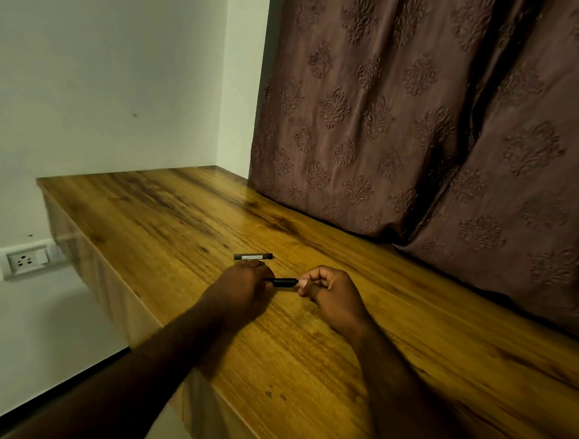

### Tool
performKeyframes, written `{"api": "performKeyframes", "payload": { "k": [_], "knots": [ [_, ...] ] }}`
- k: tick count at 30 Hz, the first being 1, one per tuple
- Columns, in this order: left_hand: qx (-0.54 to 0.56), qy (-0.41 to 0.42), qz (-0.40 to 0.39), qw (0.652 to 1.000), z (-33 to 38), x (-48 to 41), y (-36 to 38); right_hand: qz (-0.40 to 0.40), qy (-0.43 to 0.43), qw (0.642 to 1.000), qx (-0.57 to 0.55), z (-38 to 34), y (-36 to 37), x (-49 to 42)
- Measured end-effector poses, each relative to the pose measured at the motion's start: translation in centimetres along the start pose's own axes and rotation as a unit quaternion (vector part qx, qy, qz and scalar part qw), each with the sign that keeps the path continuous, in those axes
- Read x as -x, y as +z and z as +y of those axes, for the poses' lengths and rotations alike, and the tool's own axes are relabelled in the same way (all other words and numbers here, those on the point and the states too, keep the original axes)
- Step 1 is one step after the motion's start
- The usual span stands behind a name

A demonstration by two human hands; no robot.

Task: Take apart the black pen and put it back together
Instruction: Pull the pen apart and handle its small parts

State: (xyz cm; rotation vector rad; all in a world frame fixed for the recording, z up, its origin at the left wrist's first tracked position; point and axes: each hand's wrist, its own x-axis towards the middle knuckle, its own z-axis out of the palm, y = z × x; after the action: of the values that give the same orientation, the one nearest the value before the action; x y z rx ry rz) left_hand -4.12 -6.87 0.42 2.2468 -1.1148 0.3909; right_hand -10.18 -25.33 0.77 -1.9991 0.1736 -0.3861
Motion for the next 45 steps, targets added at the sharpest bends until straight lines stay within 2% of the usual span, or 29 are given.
{"api": "performKeyframes", "payload": {
  "k": [6, 10, 13, 16, 19, 24, 28, 35, 40, 42, 45],
  "knots": [
    [-0.014, 0.003, -0.012, 1.000, 0.1, -0.1, -0.3, 0.012, -0.010, 0.999, 0.032, -0.1, 0.0, 0.0],
    [-0.022, -0.014, -0.017, 1.000, 0.0, -0.1, -0.4, 0.082, -0.004, 0.997, 0.006, 0.3, -0.6, -0.3],
    [-0.052, -0.026, -0.031, 0.998, 0.0, -0.1, -0.5, 0.133, -0.008, 0.988, 0.078, 0.8, -0.6, -0.6],
    [-0.081, -0.027, -0.043, 0.995, -0.3, -0.1, -0.5, 0.133, -0.008, 0.971, 0.200, 1.0, -0.3, -0.8],
    [-0.069, -0.024, -0.049, 0.996, -0.3, 0.0, -0.4, 0.134, 0.015, 0.958, 0.254, 1.0, -0.1, -0.8],
    [-0.027, -0.025, -0.054, 0.998, 0.2, -0.2, -0.7, 0.142, 0.032, 0.953, 0.266, 0.6, 0.1, -0.7],
    [0.040, -0.079, -0.007, 0.996, 0.1, -0.2, -0.2, 0.126, 0.040, 0.951, 0.279, 0.4, -0.2, -0.6],
    [-0.029, -0.073, -0.007, 0.997, -1.5, -0.7, 0.8, 0.132, 0.045, 0.955, 0.261, 0.6, -0.4, -0.7],
    [-0.023, -0.068, 0.056, 0.996, -1.8, -0.6, 1.3, 0.135, 0.036, 0.958, 0.251, 0.7, -0.3, -0.5],
    [0.021, -0.117, 0.106, 0.987, -2.4, -0.7, 0.9, 0.133, 0.026, 0.959, 0.248, 0.7, -0.3, -0.5],
    [0.069, -0.248, 0.194, 0.947, -5.0, -1.9, -0.5, 0.126, 0.008, 0.962, 0.243, 0.9, -0.3, -0.6]
  ]
}}
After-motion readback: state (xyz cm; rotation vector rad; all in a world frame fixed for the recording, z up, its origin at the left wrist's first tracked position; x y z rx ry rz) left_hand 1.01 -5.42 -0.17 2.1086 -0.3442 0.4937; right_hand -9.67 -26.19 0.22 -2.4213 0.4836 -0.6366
